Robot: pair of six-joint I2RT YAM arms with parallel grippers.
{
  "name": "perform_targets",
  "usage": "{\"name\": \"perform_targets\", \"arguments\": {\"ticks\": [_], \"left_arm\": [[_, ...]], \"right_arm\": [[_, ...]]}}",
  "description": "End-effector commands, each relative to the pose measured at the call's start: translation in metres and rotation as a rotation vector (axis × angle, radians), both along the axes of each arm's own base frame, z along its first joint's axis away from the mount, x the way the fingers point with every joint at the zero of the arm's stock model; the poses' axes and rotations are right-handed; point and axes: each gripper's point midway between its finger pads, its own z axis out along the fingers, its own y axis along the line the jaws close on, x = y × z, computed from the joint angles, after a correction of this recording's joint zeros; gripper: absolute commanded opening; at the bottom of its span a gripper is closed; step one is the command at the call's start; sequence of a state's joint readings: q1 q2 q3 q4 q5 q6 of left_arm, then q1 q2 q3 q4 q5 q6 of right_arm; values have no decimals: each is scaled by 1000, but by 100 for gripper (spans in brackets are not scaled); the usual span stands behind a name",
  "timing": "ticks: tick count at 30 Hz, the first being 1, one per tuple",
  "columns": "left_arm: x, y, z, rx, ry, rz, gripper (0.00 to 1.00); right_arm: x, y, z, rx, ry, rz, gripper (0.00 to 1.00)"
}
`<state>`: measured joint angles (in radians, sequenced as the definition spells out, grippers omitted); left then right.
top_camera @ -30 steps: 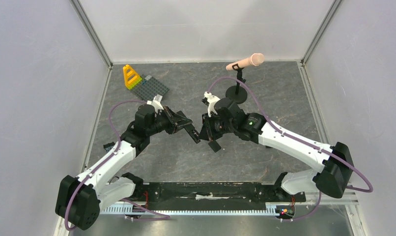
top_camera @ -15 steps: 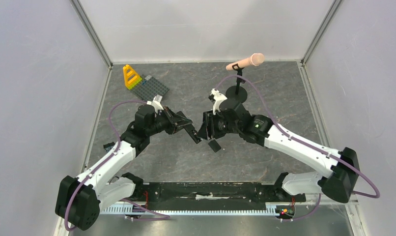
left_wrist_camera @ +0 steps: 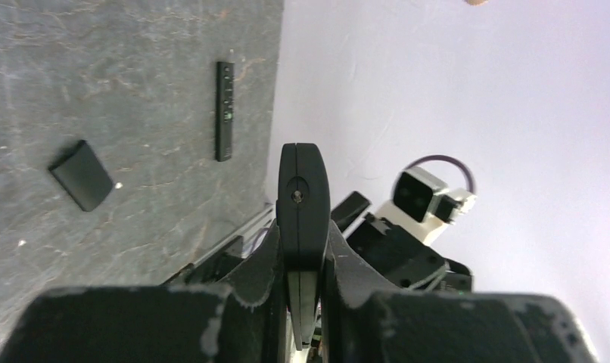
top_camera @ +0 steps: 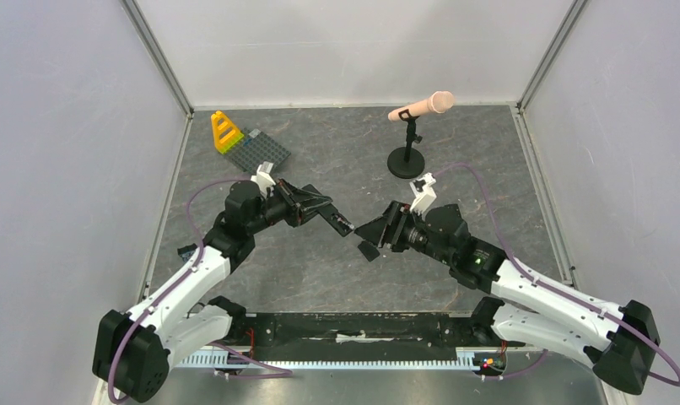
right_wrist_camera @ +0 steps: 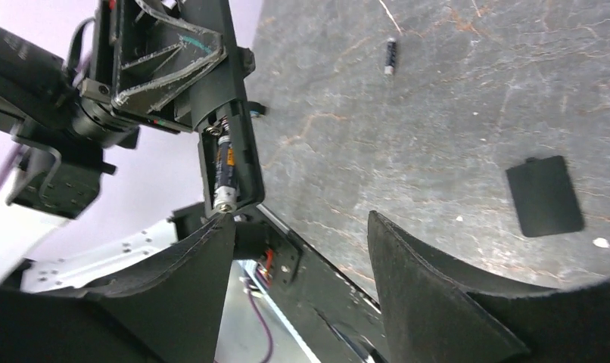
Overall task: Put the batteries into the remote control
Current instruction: Load the battery into the remote control.
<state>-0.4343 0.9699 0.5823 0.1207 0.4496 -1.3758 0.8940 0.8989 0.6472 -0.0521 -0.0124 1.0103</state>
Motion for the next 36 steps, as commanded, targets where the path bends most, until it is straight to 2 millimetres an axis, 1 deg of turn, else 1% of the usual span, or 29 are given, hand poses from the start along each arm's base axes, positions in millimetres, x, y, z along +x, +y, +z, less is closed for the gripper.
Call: {"name": "perform_targets", "arguments": {"ticks": [1,5,9,19,24,26,36], "left_arm": [[-6,-5,39,-176,8,-7,2],[-7,-4,43,-207,27,0,2],[-6,-4,45,-214,32,3,2],[-6,-4,43,-222,36,8,2],[-8,-4,46,-233,35,3,2],[-8,-3,47,-237,37,4,2],[-11,-2,48,-254,42,5,2]], "right_arm": [[11,7,58,297,-68,-64,67],[8,7,74,411,-84,-54,68],[6,9,82,449,-97,-36,68],[5,9,76,451,-74,-40,66],[7,12,65,460,-34,-46,64],[2,15,65,477,-26,-15,63],[3,22,58,486,-1,1,62]]}}
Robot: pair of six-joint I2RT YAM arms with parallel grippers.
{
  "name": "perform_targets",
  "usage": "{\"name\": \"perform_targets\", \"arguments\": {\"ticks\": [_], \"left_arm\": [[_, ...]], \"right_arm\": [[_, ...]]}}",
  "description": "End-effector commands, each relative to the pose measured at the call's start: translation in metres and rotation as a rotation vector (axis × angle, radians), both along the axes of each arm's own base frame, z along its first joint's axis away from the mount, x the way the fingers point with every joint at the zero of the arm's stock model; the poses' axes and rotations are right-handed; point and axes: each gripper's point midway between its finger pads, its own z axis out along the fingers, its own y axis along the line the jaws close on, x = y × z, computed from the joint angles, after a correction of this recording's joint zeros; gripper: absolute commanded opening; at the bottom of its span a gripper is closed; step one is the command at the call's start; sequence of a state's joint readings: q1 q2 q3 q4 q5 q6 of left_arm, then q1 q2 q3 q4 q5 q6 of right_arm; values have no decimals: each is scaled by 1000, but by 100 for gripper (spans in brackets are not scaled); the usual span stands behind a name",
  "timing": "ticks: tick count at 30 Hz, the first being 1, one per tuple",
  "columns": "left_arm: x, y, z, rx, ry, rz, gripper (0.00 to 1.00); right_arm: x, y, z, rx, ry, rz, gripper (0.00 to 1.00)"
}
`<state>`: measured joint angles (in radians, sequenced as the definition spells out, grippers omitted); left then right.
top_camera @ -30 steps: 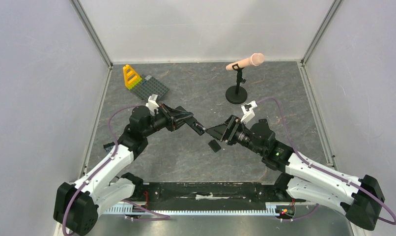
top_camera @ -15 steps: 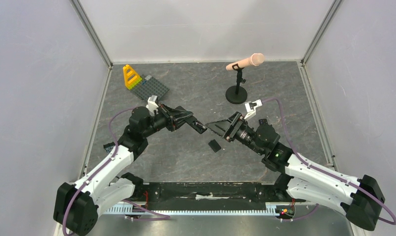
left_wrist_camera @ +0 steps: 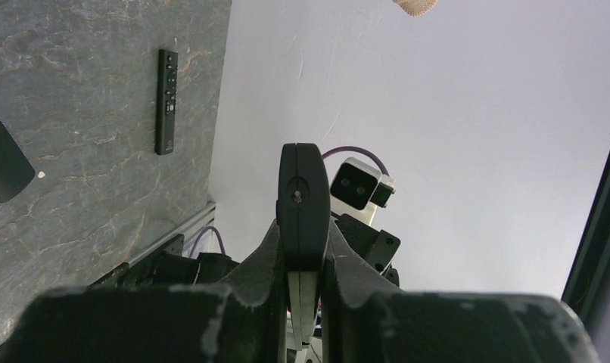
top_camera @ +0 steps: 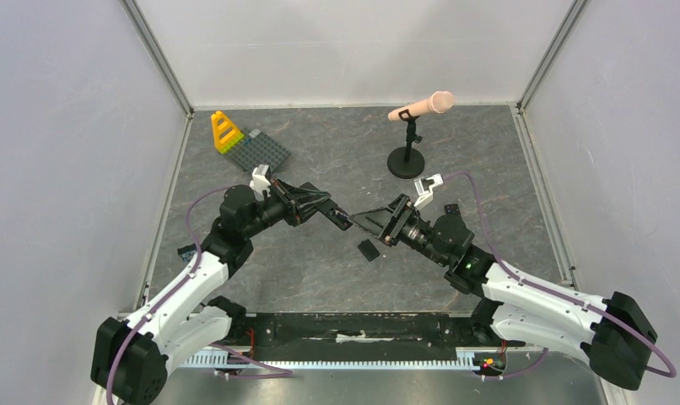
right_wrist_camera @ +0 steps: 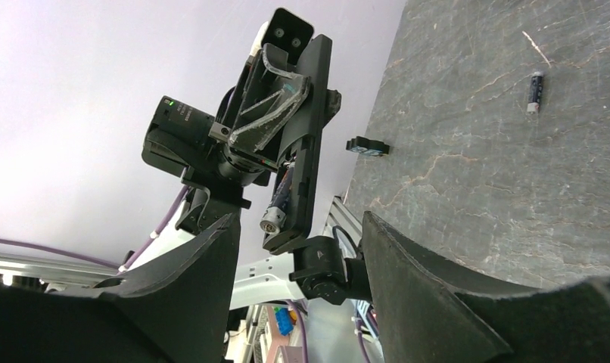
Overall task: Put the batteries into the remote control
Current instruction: Load the battery into the remote control.
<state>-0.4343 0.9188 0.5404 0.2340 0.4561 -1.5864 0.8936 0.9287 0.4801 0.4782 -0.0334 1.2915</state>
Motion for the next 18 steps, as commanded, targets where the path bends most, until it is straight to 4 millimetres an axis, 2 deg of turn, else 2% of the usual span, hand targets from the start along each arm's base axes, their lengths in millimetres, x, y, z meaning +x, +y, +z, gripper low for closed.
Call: {"name": "perform_targets", "arguments": {"ticks": [1,18], "left_arm": [[-7,-2,19,-73,-13,-25,2],[-14,-4,28,-81,-32,-59,2]], "right_arm": [[-2,2,11,57,-18,16,62],[1,9,3,64,1,26,61]]}}
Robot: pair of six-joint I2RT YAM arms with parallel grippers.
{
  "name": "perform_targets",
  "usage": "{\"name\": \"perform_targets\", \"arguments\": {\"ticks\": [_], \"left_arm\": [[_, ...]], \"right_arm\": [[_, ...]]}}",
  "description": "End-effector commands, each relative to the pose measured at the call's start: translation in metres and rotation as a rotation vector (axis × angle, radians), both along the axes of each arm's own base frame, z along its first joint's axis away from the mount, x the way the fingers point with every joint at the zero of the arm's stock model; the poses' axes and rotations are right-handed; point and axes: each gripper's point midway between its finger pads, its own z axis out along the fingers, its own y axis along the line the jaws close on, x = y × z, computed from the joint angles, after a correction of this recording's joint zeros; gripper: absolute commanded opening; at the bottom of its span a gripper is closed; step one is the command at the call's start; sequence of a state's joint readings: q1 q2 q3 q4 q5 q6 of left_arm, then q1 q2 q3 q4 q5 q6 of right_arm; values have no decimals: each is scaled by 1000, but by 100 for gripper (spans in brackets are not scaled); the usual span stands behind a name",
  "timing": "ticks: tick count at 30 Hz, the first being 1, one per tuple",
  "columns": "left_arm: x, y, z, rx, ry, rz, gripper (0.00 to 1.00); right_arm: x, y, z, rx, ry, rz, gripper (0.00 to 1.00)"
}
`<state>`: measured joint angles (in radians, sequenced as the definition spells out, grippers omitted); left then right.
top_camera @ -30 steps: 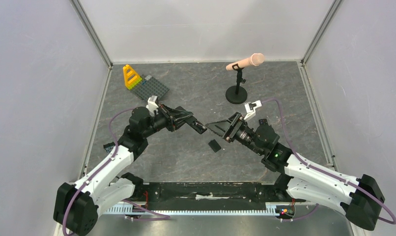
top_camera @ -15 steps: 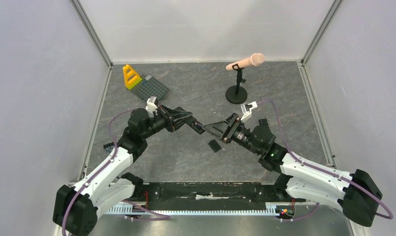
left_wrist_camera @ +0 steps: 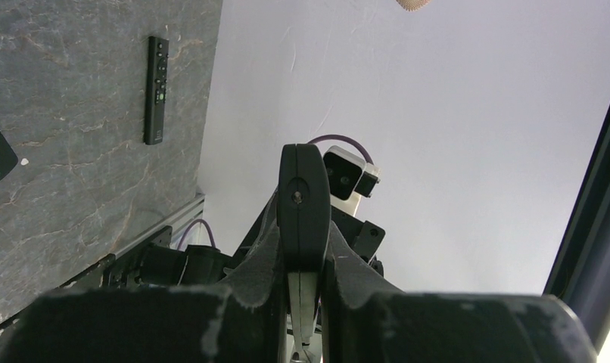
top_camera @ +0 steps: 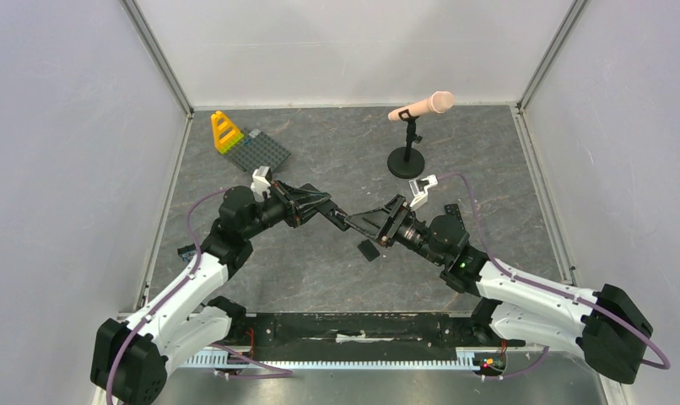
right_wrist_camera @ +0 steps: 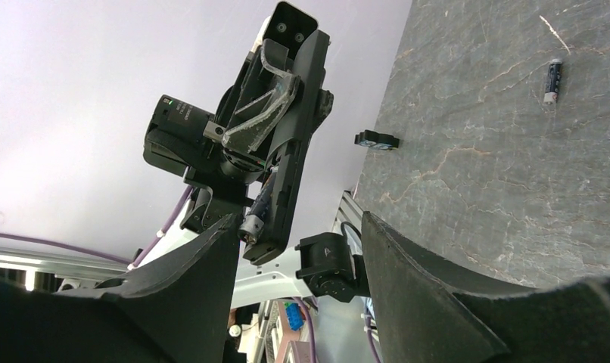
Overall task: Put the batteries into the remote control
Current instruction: Load the battery into the remote control.
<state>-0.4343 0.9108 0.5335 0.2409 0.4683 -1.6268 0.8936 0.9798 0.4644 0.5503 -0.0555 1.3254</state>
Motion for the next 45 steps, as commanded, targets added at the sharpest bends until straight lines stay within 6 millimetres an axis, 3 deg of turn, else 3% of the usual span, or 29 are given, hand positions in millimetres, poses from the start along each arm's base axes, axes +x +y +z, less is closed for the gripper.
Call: {"name": "perform_targets", "arguments": {"ticks": [1,19,25,29,32,39,45], "left_arm": [[-12,-5,26,-49,-62,-59,2],[-12,-7,26,-18,-99,-81,2],[-8,-8,7,111,-139,-96,2],[-8,-12,-2,178,-189,-147,2],[-8,-15,-5,241,-245,-197,2],[-9,-20,-13,314,-284,-282,2],[-6,-23,-23,321,-260,-301,2]], "right_arm": [[0,2,10,44,-24,6,61],[-4,10,10,47,-35,54,64],[-9,8,20,23,-107,71,68],[-8,3,12,-77,-143,61,69],[-2,-2,-5,-249,-182,43,68],[18,-11,-5,-577,-331,35,58],[23,-7,-8,-671,-384,77,47]]}}
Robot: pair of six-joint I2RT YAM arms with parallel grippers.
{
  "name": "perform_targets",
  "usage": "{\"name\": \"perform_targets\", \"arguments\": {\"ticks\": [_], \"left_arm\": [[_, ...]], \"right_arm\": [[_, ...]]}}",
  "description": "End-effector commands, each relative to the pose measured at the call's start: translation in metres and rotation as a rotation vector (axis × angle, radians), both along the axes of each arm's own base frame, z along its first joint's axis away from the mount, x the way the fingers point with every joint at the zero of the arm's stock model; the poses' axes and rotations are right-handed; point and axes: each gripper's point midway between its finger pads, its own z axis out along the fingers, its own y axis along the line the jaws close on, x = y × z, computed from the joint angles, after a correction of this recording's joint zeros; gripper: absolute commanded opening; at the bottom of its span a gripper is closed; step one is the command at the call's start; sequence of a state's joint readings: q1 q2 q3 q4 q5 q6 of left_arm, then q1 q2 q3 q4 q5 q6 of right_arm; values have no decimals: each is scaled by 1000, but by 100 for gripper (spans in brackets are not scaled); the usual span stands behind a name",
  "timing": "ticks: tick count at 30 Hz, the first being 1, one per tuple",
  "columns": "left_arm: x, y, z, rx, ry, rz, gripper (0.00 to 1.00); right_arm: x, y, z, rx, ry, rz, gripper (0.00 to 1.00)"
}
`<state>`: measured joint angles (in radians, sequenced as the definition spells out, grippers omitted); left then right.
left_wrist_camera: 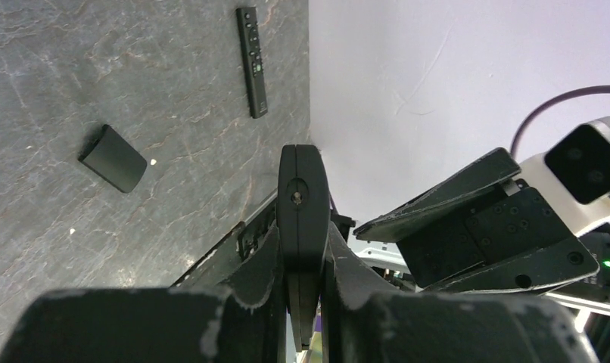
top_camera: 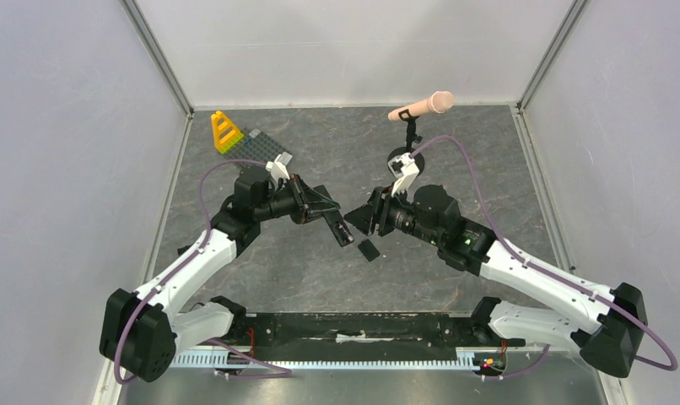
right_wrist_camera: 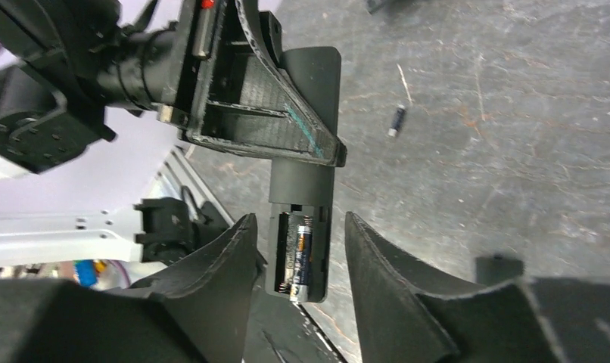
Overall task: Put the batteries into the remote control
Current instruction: Load the battery into the remote control.
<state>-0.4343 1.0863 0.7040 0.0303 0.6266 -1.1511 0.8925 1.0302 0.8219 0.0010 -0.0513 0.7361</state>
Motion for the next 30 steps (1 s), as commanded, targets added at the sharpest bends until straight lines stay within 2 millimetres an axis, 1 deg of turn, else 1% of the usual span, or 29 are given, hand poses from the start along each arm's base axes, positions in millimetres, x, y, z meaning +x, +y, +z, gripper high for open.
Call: {"name": "perform_targets", "arguments": {"ticks": [1,5,11,17,22,27,30], "left_arm": [[-3,-5,8,10,-67,-64,2],[-1,-7,4,13,-52,-69,2],[2,-10,-1,1,-30,-72,2],[3,-12,-3,-6,-21,-81,2],[3,-12,-4,-11,-18,-81,2],[3,-13,-3,-25,-11,-79,2],[3,-13,-3,-30,-9,-75,2]], "right_arm": [[5,-2,-14,-161,-53,33,46],[3,4,-21,-210,-63,74,44],[-3,9,-31,-243,-59,125,48],[-2,11,-34,-246,-55,129,51],[-2,13,-39,-251,-40,130,52],[-1,15,-46,-258,-18,124,47],[3,12,-48,-254,6,87,41]]}}
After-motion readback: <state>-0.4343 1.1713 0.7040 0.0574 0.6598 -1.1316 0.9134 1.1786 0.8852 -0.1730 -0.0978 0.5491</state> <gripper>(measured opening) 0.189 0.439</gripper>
